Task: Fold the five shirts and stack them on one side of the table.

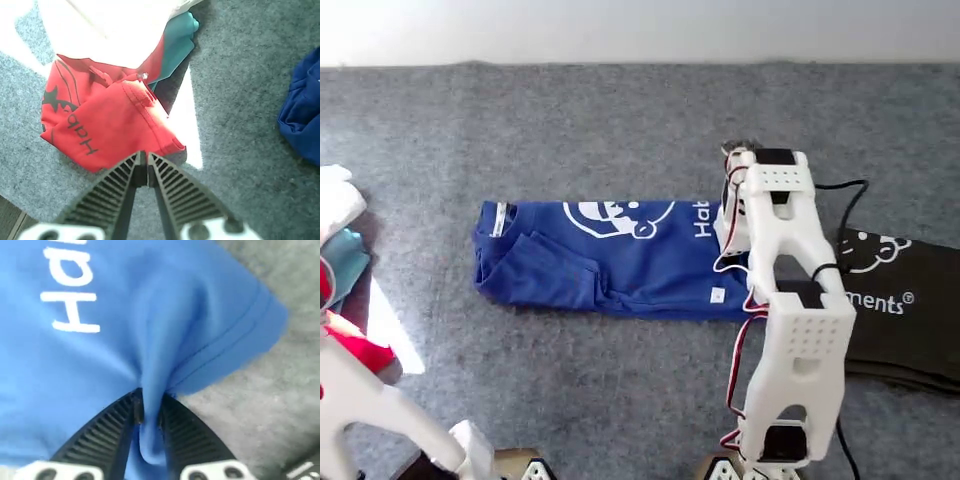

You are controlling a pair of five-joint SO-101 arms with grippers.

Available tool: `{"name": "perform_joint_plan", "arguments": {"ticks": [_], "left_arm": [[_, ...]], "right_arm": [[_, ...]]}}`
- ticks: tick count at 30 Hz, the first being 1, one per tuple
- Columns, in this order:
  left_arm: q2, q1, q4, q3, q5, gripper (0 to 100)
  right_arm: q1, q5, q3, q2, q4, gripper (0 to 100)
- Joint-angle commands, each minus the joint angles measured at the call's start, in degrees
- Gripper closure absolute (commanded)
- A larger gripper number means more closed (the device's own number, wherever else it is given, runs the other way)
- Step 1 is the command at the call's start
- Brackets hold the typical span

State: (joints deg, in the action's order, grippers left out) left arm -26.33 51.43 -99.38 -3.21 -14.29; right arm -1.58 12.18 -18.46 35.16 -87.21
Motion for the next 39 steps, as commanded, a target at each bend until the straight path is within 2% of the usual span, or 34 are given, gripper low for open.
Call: {"name": "perform_joint_plan", "arguments": {"ticks": [1, 8, 11, 14, 21, 29, 33, 39], "left_arm": [[-0.3, -0.4, -0.5, 0.3, -0.4, 98], [-0.2, -4.0, -0.5, 0.2, -0.4, 98], [-0.4, -6.4, -0.6, 0.2, 0.8, 98], [-0.4, -7.2, -0.6, 0.2, 5.0, 98], [-0.4, -7.2, -0.6, 0.2, 6.9, 98], [-0.4, -7.2, -0.5, -0.7, 6.9, 98], [-0.4, -6.9, -0.2, -4.9, 6.9, 98], [-0.4, -7.0, 0.1, -6.6, 6.9, 98]], "right_arm": [[5.1, 10.3, -0.7, -8.7, -3.4, 98.8], [15.7, 26.5, -0.7, -16.1, -4.2, 98.8], [15.5, 32.1, -1.1, -19.3, -6.9, 98.8], [11.3, 33.8, -2.5, -24.0, -10.7, 98.8], [-4.4, 33.0, -4.1, -33.5, -15.5, 98.8], [-24.7, 22.2, -4.3, -29.3, -10.7, 98.8], [-29.7, 17.3, -4.4, -22.5, -2.3, 98.8], [-33.0, 14.8, -4.5, -14.5, 9.9, 98.8]]}}
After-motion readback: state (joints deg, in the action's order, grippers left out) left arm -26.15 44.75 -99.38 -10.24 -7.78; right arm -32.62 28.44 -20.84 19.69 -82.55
